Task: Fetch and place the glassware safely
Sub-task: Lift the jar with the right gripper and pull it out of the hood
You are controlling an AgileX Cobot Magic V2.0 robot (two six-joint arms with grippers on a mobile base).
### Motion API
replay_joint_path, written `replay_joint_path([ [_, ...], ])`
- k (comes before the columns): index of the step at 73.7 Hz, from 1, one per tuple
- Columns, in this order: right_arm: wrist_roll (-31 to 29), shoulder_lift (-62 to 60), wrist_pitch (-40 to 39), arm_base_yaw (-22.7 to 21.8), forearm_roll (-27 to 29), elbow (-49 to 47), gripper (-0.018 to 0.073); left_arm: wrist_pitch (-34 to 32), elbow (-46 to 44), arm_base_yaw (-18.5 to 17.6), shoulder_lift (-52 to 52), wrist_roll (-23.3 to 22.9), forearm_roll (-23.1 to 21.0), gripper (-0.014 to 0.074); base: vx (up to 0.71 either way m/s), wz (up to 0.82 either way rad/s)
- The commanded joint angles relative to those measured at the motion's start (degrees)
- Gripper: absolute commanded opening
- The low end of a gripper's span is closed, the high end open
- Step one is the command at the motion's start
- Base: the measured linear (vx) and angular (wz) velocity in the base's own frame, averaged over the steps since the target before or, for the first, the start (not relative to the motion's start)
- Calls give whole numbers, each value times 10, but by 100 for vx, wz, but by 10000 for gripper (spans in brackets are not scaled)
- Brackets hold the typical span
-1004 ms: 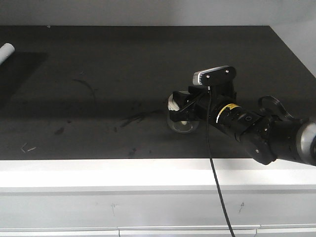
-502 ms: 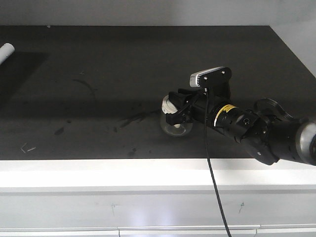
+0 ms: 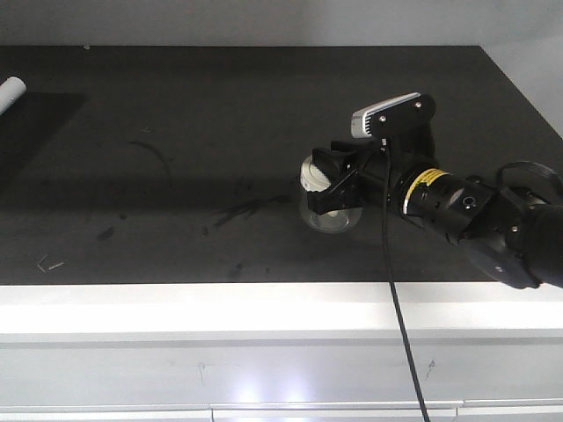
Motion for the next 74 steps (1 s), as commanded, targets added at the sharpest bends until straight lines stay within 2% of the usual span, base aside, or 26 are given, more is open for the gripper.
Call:
replay_joint_path([
  [1, 13, -47, -35, -2, -15, -16, -1, -39, -16, -2, 6, -1, -4, -7, 0, 0],
  [9, 47, -76, -34, -2, -64, -16, -1, -39, -16, -2, 6, -1, -4, -7, 0, 0],
  [17, 112, -106, -40, -2, -152, -14, -1, -39, -16, -2, 6, -1, -4, -7, 0, 0],
  [20, 138, -118, -58, -2, -194, -8, -1, -39, -16, -2, 6, -1, -4, -7, 0, 0],
  [30, 202, -155, -128, -2, -282, 30, -1, -39, -16, -2, 6, -1, -4, -7, 0, 0],
  [41, 240, -198, -152, -2, -315, 79, -1, -39, -16, -2, 6, -1, -4, -7, 0, 0],
  [67, 269, -361, -133, -2, -339, 211, -1, -39, -16, -2, 6, -1, -4, -7, 0, 0],
  [74, 295, -412, -131, -1, -339, 256, -1, -39, -16, -2, 6, -1, -4, -7, 0, 0],
])
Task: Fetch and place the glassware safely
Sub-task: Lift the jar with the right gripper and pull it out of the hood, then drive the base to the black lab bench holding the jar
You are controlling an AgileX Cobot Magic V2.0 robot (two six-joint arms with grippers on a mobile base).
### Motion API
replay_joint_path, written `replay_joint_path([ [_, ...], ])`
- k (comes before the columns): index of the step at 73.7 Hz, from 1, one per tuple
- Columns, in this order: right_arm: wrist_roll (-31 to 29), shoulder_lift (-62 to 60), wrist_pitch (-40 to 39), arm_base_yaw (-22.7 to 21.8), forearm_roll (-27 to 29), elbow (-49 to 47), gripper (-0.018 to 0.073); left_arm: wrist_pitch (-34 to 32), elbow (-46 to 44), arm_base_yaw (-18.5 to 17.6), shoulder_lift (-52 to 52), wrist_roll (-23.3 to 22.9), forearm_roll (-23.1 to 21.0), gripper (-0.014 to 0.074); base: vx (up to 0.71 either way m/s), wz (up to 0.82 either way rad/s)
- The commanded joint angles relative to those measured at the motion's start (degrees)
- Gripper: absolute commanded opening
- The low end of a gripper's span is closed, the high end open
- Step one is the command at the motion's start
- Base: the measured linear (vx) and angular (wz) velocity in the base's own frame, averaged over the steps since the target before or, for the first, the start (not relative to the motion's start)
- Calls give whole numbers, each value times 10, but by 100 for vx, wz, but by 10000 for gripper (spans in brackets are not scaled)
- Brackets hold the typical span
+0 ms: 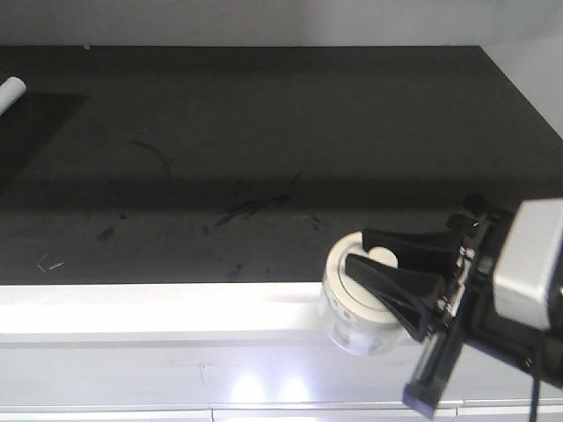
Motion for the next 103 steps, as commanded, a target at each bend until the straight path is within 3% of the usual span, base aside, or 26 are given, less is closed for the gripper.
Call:
replay_joint_path([
  [1, 16, -33, -25, -1, 24, 6, -1, -39, -16, -2, 6, -1, -4, -7, 0, 0],
  [19, 19, -74, -13, -1, 26, 49, -1, -39, -16, -2, 6, -1, -4, -7, 0, 0],
  [103, 9, -74, -1, -1, 23, 50, -1, -39, -16, -2, 6, -1, -4, -7, 0, 1],
])
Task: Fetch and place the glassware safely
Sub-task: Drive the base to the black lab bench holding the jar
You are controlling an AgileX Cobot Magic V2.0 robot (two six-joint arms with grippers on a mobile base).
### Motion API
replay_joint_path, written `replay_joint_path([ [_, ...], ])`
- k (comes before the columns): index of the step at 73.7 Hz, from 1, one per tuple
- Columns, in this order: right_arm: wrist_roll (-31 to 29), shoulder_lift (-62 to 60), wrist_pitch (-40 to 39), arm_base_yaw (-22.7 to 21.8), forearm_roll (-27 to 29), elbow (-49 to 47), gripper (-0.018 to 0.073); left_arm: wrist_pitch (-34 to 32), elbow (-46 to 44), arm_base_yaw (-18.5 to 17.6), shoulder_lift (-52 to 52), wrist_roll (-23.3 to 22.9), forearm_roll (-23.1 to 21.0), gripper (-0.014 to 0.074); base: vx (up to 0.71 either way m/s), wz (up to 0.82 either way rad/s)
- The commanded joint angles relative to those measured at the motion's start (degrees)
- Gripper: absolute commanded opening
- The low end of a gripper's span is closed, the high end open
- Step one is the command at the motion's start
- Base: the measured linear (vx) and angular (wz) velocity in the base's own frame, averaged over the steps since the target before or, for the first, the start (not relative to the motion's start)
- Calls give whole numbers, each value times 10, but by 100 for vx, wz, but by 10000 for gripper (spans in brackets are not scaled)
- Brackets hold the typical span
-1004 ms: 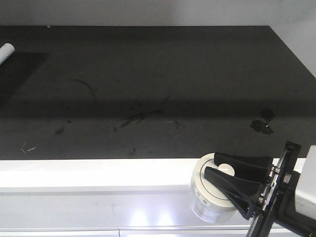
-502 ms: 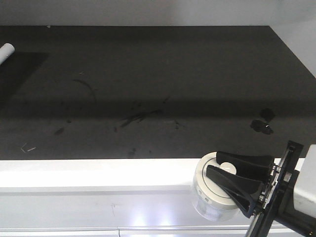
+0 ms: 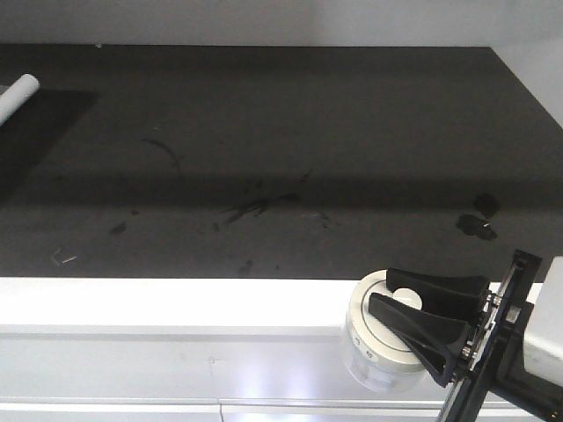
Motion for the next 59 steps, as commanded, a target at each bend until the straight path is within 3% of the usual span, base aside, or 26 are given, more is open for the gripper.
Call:
replay_joint_path([
  [1, -6, -5, -27, -1, 25, -18, -1, -39, -16, -2, 6, -1, -4, -7, -4, 17],
  [59, -6, -5, -27, -1, 23, -18, -1, -39, -16, -2, 6, -1, -4, -7, -4, 38],
])
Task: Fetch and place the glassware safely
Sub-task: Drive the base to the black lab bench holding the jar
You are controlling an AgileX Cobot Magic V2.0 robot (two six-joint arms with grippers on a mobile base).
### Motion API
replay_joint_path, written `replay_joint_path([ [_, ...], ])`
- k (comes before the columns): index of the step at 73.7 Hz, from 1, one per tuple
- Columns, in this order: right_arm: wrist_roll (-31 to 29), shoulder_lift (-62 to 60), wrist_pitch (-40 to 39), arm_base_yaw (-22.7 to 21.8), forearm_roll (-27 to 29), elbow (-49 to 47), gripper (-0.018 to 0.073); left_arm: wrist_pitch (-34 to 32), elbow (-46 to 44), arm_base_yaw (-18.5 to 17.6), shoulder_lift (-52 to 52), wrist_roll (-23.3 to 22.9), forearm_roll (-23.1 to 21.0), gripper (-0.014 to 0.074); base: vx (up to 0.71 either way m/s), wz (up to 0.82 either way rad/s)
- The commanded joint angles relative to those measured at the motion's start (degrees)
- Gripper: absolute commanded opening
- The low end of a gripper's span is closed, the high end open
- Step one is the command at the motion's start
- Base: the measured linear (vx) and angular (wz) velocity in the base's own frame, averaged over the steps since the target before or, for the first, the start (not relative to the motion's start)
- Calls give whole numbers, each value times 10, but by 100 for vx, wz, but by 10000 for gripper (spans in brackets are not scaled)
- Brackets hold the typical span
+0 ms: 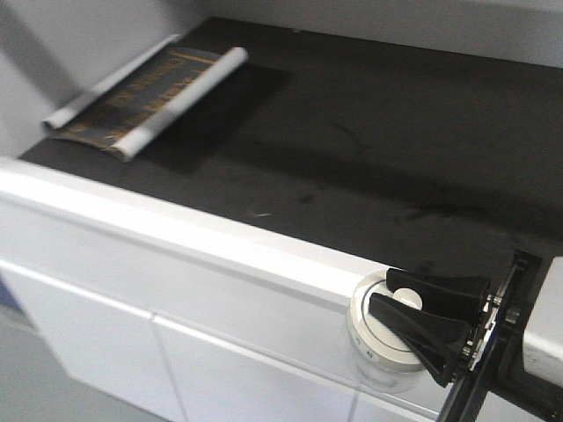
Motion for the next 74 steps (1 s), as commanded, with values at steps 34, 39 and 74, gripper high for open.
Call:
replay_joint_path([
  [34, -6, -5, -28, -1, 25, -18, -1, -39, -16, -2, 6, -1, -4, -7, 1, 84],
  [39, -6, -5, -28, -1, 25, -18, -1, -39, -16, -2, 6, -1, -4, -7, 7, 84],
  [74, -6, -5, -29, -1, 25, -18, -1, -39, -16, -2, 6, -1, -4, -7, 14, 68],
])
